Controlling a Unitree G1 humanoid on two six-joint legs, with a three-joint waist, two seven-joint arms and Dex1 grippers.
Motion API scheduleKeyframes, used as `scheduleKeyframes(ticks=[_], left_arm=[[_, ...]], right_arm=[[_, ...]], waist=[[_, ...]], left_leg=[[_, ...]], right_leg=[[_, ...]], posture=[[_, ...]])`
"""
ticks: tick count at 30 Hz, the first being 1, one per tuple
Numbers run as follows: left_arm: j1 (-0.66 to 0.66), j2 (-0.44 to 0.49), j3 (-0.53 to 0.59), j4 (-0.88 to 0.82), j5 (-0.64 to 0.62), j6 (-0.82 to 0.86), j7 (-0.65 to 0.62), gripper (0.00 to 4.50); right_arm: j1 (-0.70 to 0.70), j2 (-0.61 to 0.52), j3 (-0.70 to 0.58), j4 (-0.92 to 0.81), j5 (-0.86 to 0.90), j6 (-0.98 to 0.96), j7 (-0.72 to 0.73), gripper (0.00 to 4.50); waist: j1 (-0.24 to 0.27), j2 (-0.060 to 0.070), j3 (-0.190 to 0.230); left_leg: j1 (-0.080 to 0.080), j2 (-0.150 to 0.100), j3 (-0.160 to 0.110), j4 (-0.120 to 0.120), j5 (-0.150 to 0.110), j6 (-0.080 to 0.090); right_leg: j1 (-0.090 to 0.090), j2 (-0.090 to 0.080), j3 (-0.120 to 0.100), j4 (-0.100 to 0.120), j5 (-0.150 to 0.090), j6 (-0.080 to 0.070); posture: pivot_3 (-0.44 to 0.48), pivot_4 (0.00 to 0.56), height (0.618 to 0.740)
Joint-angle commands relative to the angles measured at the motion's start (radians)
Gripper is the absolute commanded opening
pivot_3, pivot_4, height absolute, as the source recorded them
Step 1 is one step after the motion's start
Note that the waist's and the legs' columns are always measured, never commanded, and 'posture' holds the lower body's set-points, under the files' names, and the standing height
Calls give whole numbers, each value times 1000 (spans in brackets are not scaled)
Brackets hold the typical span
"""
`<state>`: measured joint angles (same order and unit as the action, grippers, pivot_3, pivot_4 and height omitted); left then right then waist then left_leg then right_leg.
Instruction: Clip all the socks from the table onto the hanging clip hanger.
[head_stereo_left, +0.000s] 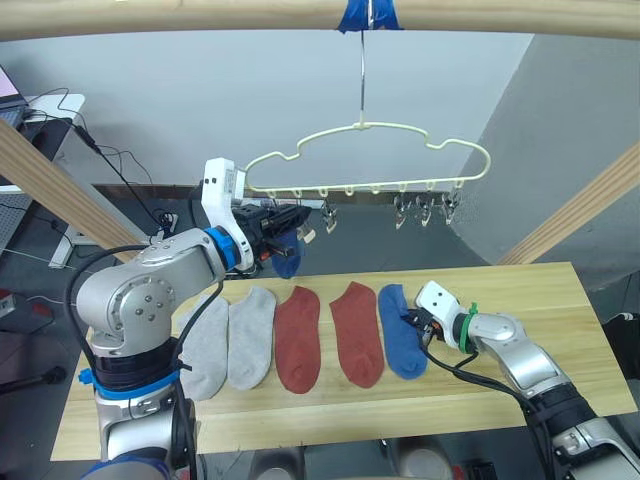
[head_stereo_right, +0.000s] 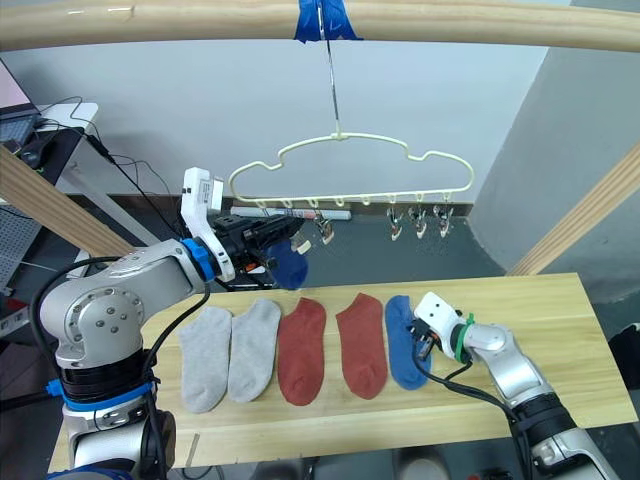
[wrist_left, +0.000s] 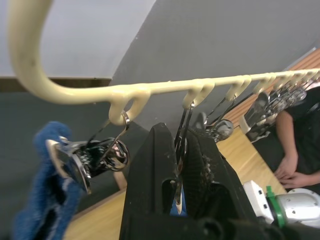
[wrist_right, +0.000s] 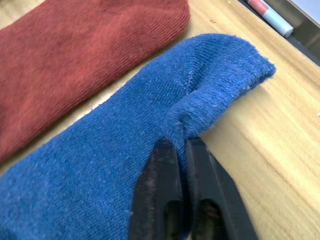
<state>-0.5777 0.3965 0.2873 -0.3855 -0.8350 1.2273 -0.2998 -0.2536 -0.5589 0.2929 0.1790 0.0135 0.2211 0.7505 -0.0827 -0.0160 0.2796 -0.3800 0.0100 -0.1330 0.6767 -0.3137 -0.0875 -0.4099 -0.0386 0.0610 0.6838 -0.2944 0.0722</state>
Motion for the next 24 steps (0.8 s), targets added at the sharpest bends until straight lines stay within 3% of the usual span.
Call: scheduleKeyframes(ticks=[1,6,10,14,24], left_arm=[[-32,-22,82,20,-105,89,42,100],[-102,-76,230,140,-288,233,131,100],[-121,-89,279,204,-392,299,198,100],[-123,-98,276,223,-472,304,264,100],[-73,-28,205,228,-673,230,385,100]], right_arm=[[31,-52,-47,-138,54,-11,86,13],[54,-117,-117,-465,289,218,224,13],[4,-69,-128,-627,458,443,190,13],[-65,30,-109,-660,520,555,112,13],[-147,92,-104,-614,533,581,73,13]], waist=[[1,0,0],[-2,-3,4],[-2,-4,5],[-1,-5,6],[1,-6,6]], left_leg=[[0,0,0,0,0,0],[0,0,0,1,0,0],[0,0,-1,1,0,0],[0,0,-2,1,0,0],[-1,0,-2,0,0,0]], right_leg=[[0,0,0,0,0,0],[0,0,0,0,0,0],[0,1,-1,0,0,0],[0,0,-1,0,0,0],[-1,0,-1,-2,0,0]], posture=[[-46,286,740],[-63,295,740],[-78,294,740],[-78,294,740],[-66,299,740]])
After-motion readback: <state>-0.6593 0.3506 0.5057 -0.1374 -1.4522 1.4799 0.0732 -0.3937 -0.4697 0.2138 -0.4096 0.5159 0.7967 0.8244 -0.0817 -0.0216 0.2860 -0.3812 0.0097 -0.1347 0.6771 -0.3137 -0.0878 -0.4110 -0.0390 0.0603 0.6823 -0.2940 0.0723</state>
